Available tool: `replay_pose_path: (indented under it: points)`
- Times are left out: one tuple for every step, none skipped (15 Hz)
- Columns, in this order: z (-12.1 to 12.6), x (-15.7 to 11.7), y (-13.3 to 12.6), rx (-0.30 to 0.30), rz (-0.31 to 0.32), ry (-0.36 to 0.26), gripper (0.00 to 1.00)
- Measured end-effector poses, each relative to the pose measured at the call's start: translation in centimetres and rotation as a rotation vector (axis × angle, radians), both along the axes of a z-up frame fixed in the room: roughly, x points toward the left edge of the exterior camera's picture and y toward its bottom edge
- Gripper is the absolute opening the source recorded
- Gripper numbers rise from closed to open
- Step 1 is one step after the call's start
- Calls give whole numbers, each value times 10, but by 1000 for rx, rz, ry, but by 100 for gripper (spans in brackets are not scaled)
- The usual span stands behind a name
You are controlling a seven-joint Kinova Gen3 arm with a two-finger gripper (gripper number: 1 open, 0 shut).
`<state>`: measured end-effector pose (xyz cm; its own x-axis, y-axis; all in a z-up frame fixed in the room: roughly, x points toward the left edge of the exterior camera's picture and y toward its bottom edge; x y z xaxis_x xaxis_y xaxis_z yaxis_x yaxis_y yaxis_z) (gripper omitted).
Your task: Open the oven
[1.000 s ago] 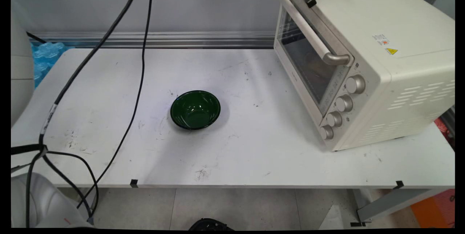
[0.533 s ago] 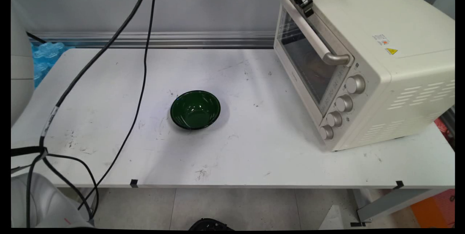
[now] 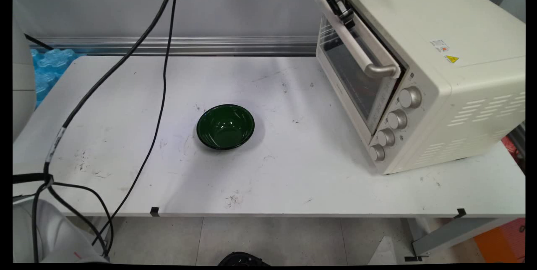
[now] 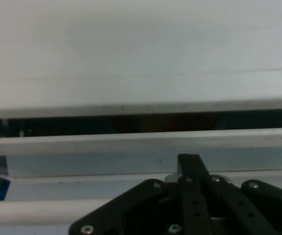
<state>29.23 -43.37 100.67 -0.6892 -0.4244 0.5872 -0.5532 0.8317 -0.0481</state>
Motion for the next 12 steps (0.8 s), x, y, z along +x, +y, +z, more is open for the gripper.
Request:
replay_pose_path:
  points:
    - [-1,1,1,1,0,-2,0]
    - [-2,3,1,3,1,-6,0]
    - [-4,6,2,6,1,-13,0]
    - [-5,9,3,8,1,-19,0]
    - [-6,13,5,11,3,-28,0]
    - [-7,16,6,13,4,-33,0]
    - [-8,19,7,15,5,-41,0]
    - [-9,23,8,17,5,-51,0]
    - [-10,27,10,19,5,-60,0]
    - [-11,30,12,22,7,-67,0]
    - [-13,35,15,26,9,-74,0]
    - [-15,38,18,30,10,-81,0]
